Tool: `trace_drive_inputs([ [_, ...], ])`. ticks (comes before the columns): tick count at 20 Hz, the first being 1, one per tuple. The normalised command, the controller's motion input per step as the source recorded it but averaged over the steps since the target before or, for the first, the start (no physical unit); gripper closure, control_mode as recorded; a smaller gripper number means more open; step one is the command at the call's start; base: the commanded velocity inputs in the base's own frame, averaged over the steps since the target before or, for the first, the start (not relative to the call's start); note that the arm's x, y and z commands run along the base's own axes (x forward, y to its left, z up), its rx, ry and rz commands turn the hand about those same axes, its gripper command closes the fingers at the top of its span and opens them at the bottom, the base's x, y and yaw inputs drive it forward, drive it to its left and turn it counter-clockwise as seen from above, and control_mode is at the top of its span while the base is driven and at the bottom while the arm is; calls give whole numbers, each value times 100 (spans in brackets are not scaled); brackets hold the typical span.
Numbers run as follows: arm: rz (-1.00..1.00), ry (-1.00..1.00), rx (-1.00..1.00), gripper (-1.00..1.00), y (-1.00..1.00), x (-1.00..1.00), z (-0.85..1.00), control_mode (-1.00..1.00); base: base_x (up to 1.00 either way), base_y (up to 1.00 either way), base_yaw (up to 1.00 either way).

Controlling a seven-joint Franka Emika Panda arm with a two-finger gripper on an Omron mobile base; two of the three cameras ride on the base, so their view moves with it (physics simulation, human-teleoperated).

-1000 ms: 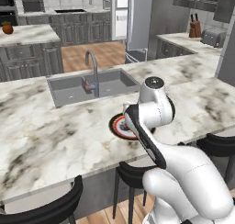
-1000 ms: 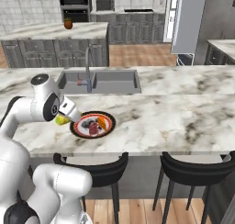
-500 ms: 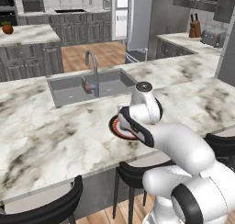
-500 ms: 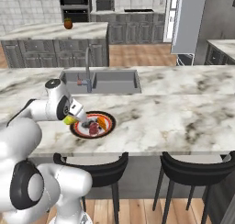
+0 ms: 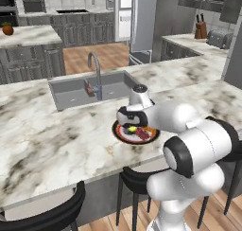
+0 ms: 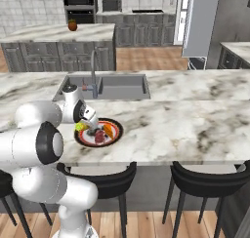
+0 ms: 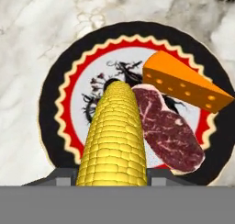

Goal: Take the cheese, steak, and corn from the fridge and place them on the plate on the dining counter to create an appetizer plate.

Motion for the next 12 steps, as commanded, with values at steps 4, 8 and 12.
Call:
trace_drive_inputs([
  [4,0,6,0,100,19,65,-54,-100,0,0,0],
  [8,0,5,0,100,6,57,-61,-100,0,0,0],
  [12,0,2,0,-100,-3,53,-50,-100,0,0,0],
])
